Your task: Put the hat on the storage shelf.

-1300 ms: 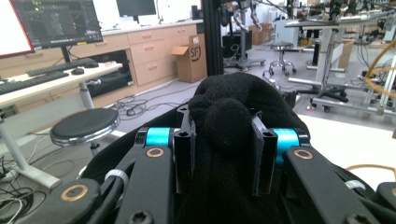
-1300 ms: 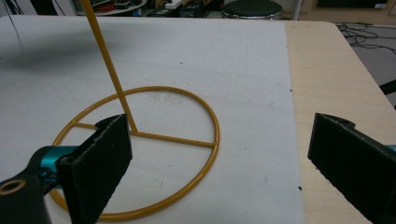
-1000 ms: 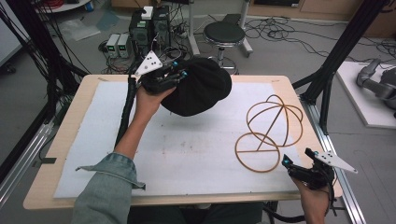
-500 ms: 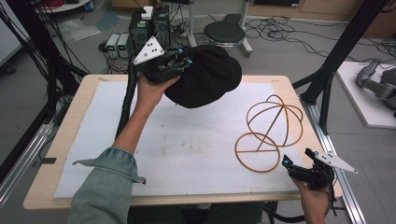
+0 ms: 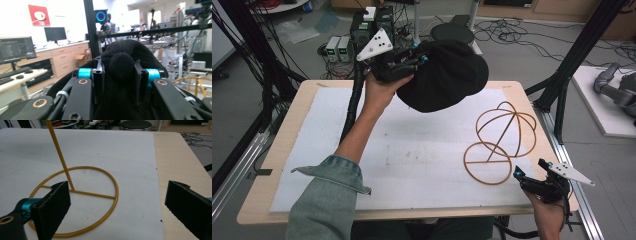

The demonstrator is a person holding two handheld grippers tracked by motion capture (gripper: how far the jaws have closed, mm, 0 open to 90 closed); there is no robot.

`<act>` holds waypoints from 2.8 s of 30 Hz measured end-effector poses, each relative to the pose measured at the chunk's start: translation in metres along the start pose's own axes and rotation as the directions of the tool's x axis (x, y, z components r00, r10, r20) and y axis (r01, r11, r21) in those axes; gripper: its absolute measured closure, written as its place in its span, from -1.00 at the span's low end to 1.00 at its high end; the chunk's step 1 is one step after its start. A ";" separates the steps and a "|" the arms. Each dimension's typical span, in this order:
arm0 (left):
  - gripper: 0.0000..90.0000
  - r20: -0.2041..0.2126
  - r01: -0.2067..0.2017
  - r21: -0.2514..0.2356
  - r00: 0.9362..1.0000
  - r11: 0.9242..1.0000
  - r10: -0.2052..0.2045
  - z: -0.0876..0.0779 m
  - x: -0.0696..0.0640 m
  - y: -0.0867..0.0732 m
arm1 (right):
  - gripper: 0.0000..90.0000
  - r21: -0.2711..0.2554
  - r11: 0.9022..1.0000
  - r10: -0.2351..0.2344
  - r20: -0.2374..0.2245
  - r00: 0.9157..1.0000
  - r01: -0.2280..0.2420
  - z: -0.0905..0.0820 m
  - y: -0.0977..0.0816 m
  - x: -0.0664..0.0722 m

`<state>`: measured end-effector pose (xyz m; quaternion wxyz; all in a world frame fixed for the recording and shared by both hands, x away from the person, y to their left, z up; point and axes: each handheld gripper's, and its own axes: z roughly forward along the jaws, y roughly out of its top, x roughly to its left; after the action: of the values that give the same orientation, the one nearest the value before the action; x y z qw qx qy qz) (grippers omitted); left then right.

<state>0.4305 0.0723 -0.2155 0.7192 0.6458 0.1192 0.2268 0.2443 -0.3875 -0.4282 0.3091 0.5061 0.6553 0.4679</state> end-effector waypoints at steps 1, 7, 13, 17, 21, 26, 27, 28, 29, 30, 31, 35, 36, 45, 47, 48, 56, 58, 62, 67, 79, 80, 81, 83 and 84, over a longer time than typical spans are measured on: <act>0.53 0.006 0.005 -0.007 1.000 1.000 -0.005 0.002 -0.002 0.002 | -0.87 0.000 1.000 0.000 -0.001 1.000 0.000 0.000 0.000 0.000; 0.53 0.054 0.002 -0.030 0.999 1.000 -0.001 0.013 -0.009 0.009 | -0.87 -0.003 1.000 0.004 -0.003 1.000 -0.004 0.000 0.000 0.000; 0.53 0.096 0.021 -0.048 0.995 0.999 -0.016 0.023 -0.014 0.013 | -0.87 -0.001 1.000 0.007 0.001 1.000 -0.007 -0.001 0.000 0.000; 0.53 0.124 0.032 -0.058 0.992 0.998 -0.025 0.030 -0.018 0.014 | -0.87 0.000 1.000 0.007 -0.001 1.000 -0.007 -0.001 0.000 0.000; 0.53 0.144 0.032 -0.060 0.989 0.998 -0.023 0.035 -0.021 0.015 | -0.87 0.000 1.000 0.010 -0.005 1.000 -0.010 -0.001 0.000 0.000; 0.53 0.162 0.034 -0.061 0.987 0.998 -0.024 0.041 -0.024 0.014 | -0.87 0.002 1.000 0.007 -0.006 1.000 -0.007 -0.001 0.000 0.000; 0.53 0.169 0.041 -0.064 0.985 0.997 -0.029 0.043 -0.024 0.013 | -0.87 0.002 1.000 0.006 -0.006 1.000 -0.006 -0.001 0.000 0.000; 0.53 0.173 0.045 -0.064 0.984 0.997 -0.034 0.044 -0.024 0.013 | -0.87 0.003 1.000 0.006 -0.005 1.000 -0.006 -0.001 0.000 0.000; 0.53 0.176 0.049 -0.065 0.984 0.997 -0.036 0.045 -0.025 0.012 | -0.87 0.003 1.000 0.006 -0.004 1.000 -0.006 -0.001 0.000 0.000; 0.53 0.180 0.049 -0.066 0.983 0.997 -0.036 0.046 -0.026 0.012 | -0.87 0.002 1.000 0.007 -0.005 1.000 -0.007 -0.001 -0.001 -0.001; 0.53 0.185 0.050 -0.066 0.982 0.997 -0.037 0.047 -0.026 0.012 | -0.87 0.002 1.000 0.009 -0.005 1.000 -0.009 -0.001 -0.001 0.000; 0.53 0.208 0.057 -0.069 0.977 0.996 -0.041 0.052 -0.030 0.011 | -0.87 0.003 1.000 0.008 -0.005 1.000 -0.008 -0.001 -0.001 0.000; 0.53 0.211 0.057 -0.070 0.977 0.996 -0.041 0.054 -0.031 0.011 | -0.87 0.004 1.000 0.009 -0.006 1.000 -0.009 -0.001 0.000 0.000; 0.53 0.262 0.066 -0.060 0.964 0.996 -0.048 0.067 -0.042 0.005 | -0.87 0.001 1.000 0.007 -0.006 1.000 -0.007 -0.002 -0.001 0.000; 0.53 0.270 0.070 -0.058 0.961 0.996 -0.052 0.070 -0.043 0.003 | -0.87 -0.002 1.000 0.008 -0.007 1.000 -0.008 -0.001 -0.001 0.000; 0.53 0.275 0.074 -0.059 0.960 0.996 -0.055 0.071 -0.044 0.003 | -0.87 -0.003 1.000 0.006 -0.007 1.000 -0.006 -0.001 -0.001 0.000; 0.53 0.306 0.088 -0.053 0.949 0.995 -0.068 0.080 -0.051 -0.004 | -0.87 -0.004 1.000 0.009 -0.007 1.000 -0.009 -0.001 -0.001 0.000; 0.53 0.317 0.096 -0.047 0.945 0.994 -0.076 0.082 -0.052 -0.006 | -0.87 -0.005 1.000 0.007 -0.007 1.000 -0.007 -0.002 -0.001 -0.001; 0.53 0.333 0.096 -0.034 0.939 0.995 -0.079 0.086 -0.056 -0.009 | -0.87 -0.003 1.000 0.009 -0.008 1.000 -0.009 -0.002 -0.001 -0.001; 0.53 0.348 0.092 -0.007 0.934 0.996 -0.084 0.092 -0.060 -0.014 | -0.87 -0.005 1.000 0.004 -0.007 1.000 -0.004 -0.002 -0.001 -0.001; 0.53 0.382 0.076 0.058 0.920 0.995 -0.092 0.105 -0.072 -0.026 | -0.87 -0.006 1.000 0.011 -0.007 1.000 -0.011 -0.002 -0.001 -0.001; 0.53 0.387 0.074 0.060 0.918 0.995 -0.091 0.106 -0.073 -0.027 | -0.87 -0.006 1.000 0.013 -0.007 1.000 -0.013 -0.002 -0.001 -0.001; 0.53 0.389 0.071 0.066 0.917 0.995 -0.091 0.107 -0.074 -0.028 | -0.87 -0.005 1.000 0.015 -0.006 1.000 -0.015 -0.002 -0.001 -0.001; 0.53 0.394 0.062 0.077 0.915 0.995 -0.088 0.109 -0.077 -0.029 | -0.87 -0.004 1.000 0.014 -0.007 1.000 -0.014 -0.002 -0.001 -0.001; 0.53 0.395 0.060 0.080 0.914 0.995 -0.086 0.110 -0.077 -0.030 | -0.87 -0.004 1.000 0.014 -0.006 1.000 -0.014 -0.002 -0.001 -0.001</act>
<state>0.4196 -0.0629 -0.2397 0.7147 0.6969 0.0018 0.0596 0.2424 -0.3895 -0.4286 0.3047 0.5086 0.6517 0.4730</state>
